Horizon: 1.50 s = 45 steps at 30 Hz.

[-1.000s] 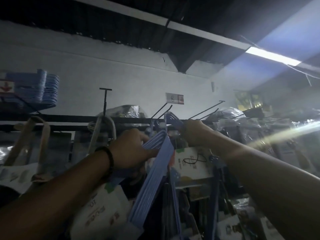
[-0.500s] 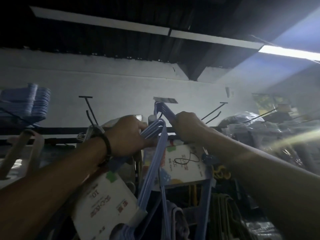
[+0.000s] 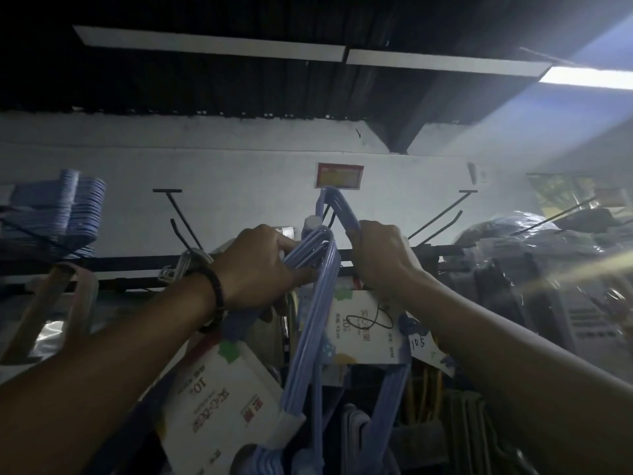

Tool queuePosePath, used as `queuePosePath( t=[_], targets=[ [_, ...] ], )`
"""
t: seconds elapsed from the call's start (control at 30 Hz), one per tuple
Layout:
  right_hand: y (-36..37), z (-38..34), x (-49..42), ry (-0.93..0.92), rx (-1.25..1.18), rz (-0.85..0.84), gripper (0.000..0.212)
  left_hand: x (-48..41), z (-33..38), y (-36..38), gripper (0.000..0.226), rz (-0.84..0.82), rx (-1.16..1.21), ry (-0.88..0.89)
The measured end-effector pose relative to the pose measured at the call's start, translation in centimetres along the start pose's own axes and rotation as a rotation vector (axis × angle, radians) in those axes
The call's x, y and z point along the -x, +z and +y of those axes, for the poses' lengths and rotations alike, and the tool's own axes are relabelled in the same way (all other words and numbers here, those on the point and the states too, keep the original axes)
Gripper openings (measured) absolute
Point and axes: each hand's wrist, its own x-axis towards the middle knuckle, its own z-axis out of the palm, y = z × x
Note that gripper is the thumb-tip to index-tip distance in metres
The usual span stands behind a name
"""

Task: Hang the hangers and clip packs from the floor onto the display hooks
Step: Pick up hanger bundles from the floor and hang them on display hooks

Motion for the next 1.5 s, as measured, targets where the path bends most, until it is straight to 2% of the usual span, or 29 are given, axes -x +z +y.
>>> queuePosePath(
  t=[0.07, 0.17, 0.3, 0.4, 0.53, 0.6, 0.63, 0.7, 0.8, 0.87, 0.93, 1.0, 1.07, 1.17, 1.23, 1.3, 1.4, 1.5],
  targets=[
    [0.9, 0.0, 0.0, 0.042, -0.086, 0.000, 0.030, -0.3, -0.4, 0.6, 0.021, 0.031, -0.059, 0.006],
    [2.5, -0.3, -0.2, 0.048, -0.080, -0.057, 0.024, -0.5, -0.9, 1.6, 0.023, -0.012, -0.053, -0.055],
    [5.8, -0.7, -0.8, 0.085, -0.066, -0.264, 0.003, -0.7, -2.1, 2.9, 0.019, -0.085, 0.123, -0.255],
    [8.7, -0.5, -1.2, 0.061, 0.012, -0.482, 0.026, -0.8, -3.2, 3.4, 0.016, -0.042, 0.124, -0.359],
    [9.4, -0.1, -2.0, 0.080, -0.019, -0.636, 0.040, -1.0, -4.2, 3.2, 0.031, 0.048, 0.034, -0.359],
    [8.5, 0.1, -2.2, 0.124, -0.065, -0.659, 0.041, -1.4, -4.5, 2.8, 0.033, 0.071, 0.066, -0.372],
    [7.7, 0.2, -2.3, 0.139, -0.109, -0.620, 0.042, -1.6, -4.4, 2.7, 0.032, 0.075, 0.083, -0.381],
    [5.6, 0.0, -2.7, 0.158, -0.231, -0.543, 0.047, -1.9, -4.3, 2.5, 0.027, 0.083, 0.087, -0.399],
    [1.3, -1.3, -3.1, 0.222, -0.498, -0.538, 0.053, -2.6, -3.9, 2.4, 0.027, 0.111, 0.018, -0.391],
    [-1.3, -2.2, -2.8, 0.243, -0.630, -0.619, 0.058, -3.0, -3.6, 2.1, 0.032, 0.147, -0.030, -0.377],
    [-2.7, -3.3, -2.2, 0.227, -0.620, -0.759, 0.062, -3.5, -3.1, 1.8, 0.022, 0.174, -0.036, -0.398],
    [-2.9, -4.5, -1.2, 0.207, -0.558, -0.821, 0.054, -4.0, -2.6, 1.6, 0.020, 0.191, -0.019, -0.437],
    [-2.1, -5.4, -0.1, 0.136, -0.425, -0.744, 0.040, -4.3, -2.0, 1.9, 0.022, 0.193, 0.021, -0.463],
    [-1.1, -5.2, 0.9, -0.115, -0.011, -0.507, 0.036, -4.5, -1.1, 2.9, 0.026, 0.161, 0.121, -0.453],
    [-1.3, -4.4, 1.2, -0.158, 0.148, -0.493, 0.037, -4.4, -0.7, 3.7, 0.029, 0.142, 0.223, -0.437],
    [-1.6, -3.4, 1.1, -0.137, 0.208, -0.487, 0.039, -3.9, -0.3, 4.5, 0.034, 0.148, 0.260, -0.417],
    [-2.2, -2.2, 0.9, -0.081, 0.188, -0.402, 0.037, -2.1, -0.7, 6.0, 0.063, 0.258, 0.068, -0.252],
    [-2.4, -1.9, 1.0, -0.085, 0.227, -0.315, 0.033, 0.3, -1.3, 7.5, 0.063, 0.333, -0.035, 0.030]
  ],
)
